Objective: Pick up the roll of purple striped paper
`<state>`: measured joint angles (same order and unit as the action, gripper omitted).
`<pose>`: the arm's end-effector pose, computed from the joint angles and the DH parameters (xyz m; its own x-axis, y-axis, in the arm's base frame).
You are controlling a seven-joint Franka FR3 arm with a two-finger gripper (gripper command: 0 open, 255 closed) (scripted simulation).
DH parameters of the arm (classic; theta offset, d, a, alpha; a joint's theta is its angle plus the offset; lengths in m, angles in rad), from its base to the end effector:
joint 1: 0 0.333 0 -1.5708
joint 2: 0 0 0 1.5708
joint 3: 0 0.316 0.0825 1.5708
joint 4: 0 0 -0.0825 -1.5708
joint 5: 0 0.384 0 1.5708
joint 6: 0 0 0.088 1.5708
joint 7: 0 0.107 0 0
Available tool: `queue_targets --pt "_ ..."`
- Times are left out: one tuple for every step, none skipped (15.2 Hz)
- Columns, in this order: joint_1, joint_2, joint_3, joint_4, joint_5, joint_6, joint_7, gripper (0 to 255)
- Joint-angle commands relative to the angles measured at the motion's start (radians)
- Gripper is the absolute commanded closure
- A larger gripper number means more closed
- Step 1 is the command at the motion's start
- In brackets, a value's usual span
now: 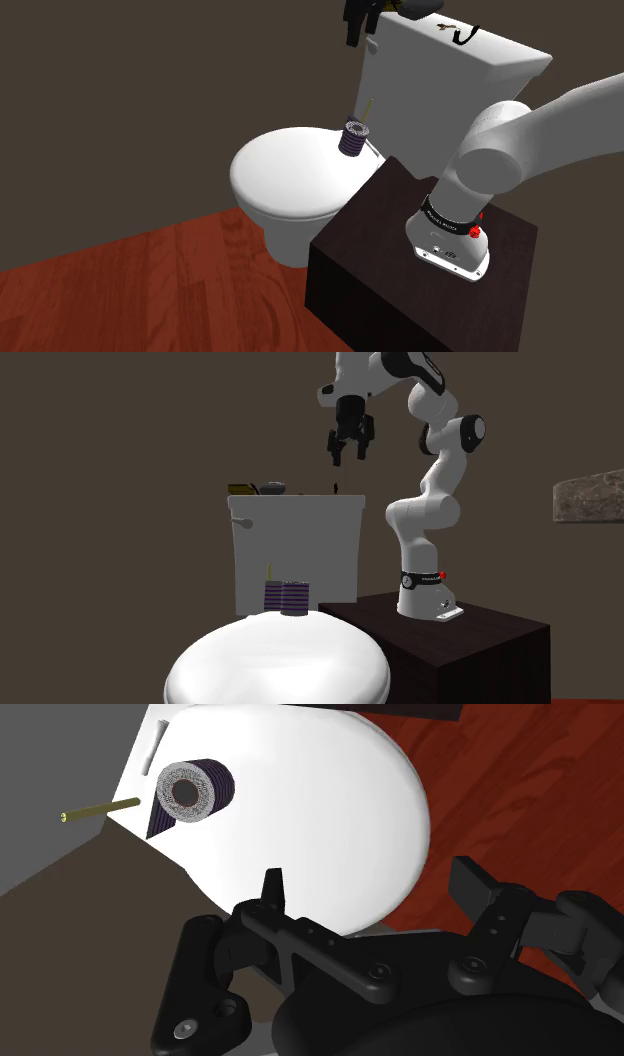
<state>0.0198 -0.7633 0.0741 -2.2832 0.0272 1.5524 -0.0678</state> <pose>0.3102 0.0403 0.6153 0.9893 0.1427 0.0294 0.1420 -0.9895 0.0261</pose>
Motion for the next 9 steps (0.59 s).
queue_targets --pt "0.0 0.0 0.0 0.0 0.0 0.0 0.0 0" --pt "-0.001 -0.008 -0.016 -0.034 -0.006 0.029 -0.023 0" --pt "-0.002 -0.014 -0.033 -0.068 -0.013 0.059 -0.046 0" --pt "-0.004 -0.019 -0.049 -0.099 -0.019 0.089 -0.07 0" --pt "-0.006 -0.022 -0.066 -0.13 -0.026 0.12 -0.093 0" --pt "-0.008 -0.023 -0.083 -0.159 -0.033 0.151 -0.116 0" --pt "-0.011 -0.023 -0.101 -0.187 -0.04 0.182 -0.139 0" --pt "-0.014 -0.02 -0.119 -0.213 -0.047 0.214 -0.163 0" --pt "-0.016 -0.015 -0.137 -0.238 -0.055 0.247 -0.186 0"
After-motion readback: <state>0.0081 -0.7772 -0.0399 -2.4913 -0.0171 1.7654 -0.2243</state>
